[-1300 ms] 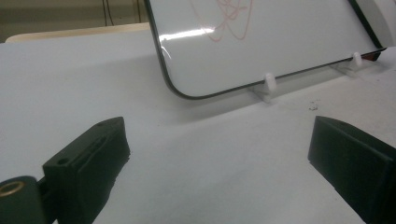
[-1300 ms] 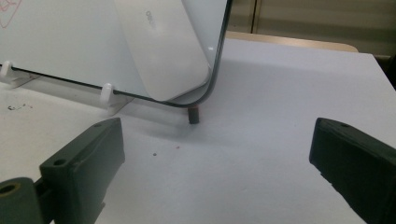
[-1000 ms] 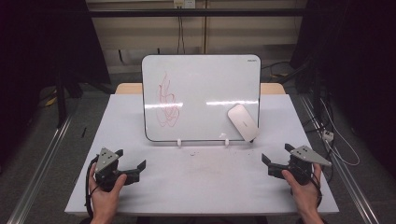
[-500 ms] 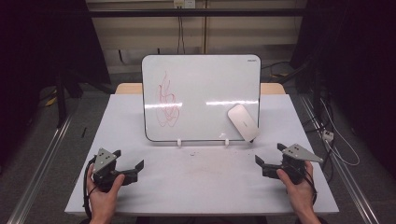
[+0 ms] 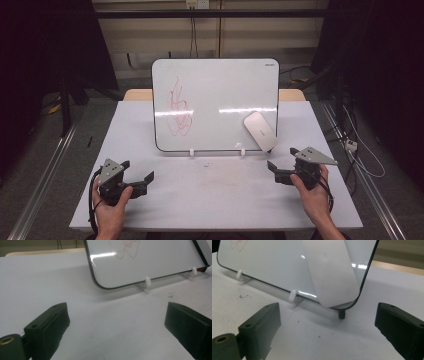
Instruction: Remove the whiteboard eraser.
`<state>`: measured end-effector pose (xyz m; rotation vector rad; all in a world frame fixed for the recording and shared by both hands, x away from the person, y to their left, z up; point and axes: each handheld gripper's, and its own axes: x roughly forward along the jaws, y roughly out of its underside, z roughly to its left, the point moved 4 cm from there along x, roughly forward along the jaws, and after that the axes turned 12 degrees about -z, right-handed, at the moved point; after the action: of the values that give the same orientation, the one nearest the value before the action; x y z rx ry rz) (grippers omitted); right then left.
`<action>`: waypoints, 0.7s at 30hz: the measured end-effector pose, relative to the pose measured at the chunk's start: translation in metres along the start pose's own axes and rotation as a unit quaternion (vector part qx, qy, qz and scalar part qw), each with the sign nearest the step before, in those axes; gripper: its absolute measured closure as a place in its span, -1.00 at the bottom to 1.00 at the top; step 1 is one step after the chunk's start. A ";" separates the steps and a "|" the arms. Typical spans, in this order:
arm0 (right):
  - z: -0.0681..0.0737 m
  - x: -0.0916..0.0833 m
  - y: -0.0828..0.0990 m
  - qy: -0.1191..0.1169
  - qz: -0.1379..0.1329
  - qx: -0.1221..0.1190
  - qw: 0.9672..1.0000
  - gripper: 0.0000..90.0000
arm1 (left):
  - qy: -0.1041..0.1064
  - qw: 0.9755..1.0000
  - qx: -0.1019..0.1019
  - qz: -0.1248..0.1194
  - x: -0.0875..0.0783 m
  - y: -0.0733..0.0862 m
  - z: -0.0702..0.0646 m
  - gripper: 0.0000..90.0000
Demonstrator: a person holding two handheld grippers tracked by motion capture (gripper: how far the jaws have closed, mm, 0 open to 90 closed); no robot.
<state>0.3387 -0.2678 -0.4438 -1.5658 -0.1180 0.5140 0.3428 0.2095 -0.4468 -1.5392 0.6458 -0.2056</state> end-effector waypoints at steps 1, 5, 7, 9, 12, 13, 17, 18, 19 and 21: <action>0.000 0.001 -0.001 0.006 -0.002 -0.009 1.000 -0.85 | 0.000 1.000 0.000 0.000 0.000 0.000 0.000 -0.88; 0.000 0.008 -0.007 0.014 -0.004 -0.025 1.000 -0.88 | -0.001 1.000 -0.001 0.001 0.000 0.001 0.000 -0.88; 0.001 0.012 -0.010 0.000 -0.010 -0.030 1.000 -0.91 | -0.002 1.000 -0.010 -0.003 0.002 0.001 0.000 -0.88; 0.002 0.016 -0.012 -0.004 -0.015 -0.032 0.999 -0.91 | -0.002 1.000 -0.010 -0.004 0.002 0.000 0.000 -0.88; 0.005 0.023 -0.015 -0.009 -0.014 -0.034 0.999 -0.90 | 0.002 1.000 -0.007 -0.003 0.002 0.000 -0.001 -0.88; 0.005 0.025 -0.017 -0.010 -0.014 -0.038 0.999 -0.90 | 0.003 1.000 -0.006 -0.001 0.002 0.000 -0.001 -0.88; 0.008 0.032 -0.024 -0.017 -0.014 -0.048 0.999 -0.91 | 0.006 1.000 0.000 -0.003 -0.001 -0.001 0.000 -0.88; 0.008 0.034 -0.026 -0.018 -0.013 -0.053 0.998 -0.89 | 0.005 1.000 -0.001 -0.003 -0.001 -0.001 0.000 -0.88; 0.008 0.036 -0.028 -0.020 -0.012 -0.058 0.998 -0.85 | 0.003 1.000 -0.007 -0.007 0.000 -0.001 0.000 -0.88; 0.008 0.040 -0.031 -0.019 -0.011 -0.065 0.998 -0.81 | 0.004 1.000 -0.001 -0.002 0.000 0.000 0.001 -0.88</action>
<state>0.3780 -0.2428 -0.4235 -1.6807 -0.2004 0.5281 0.3434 0.2102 -0.4468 -1.5431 0.6493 -0.2141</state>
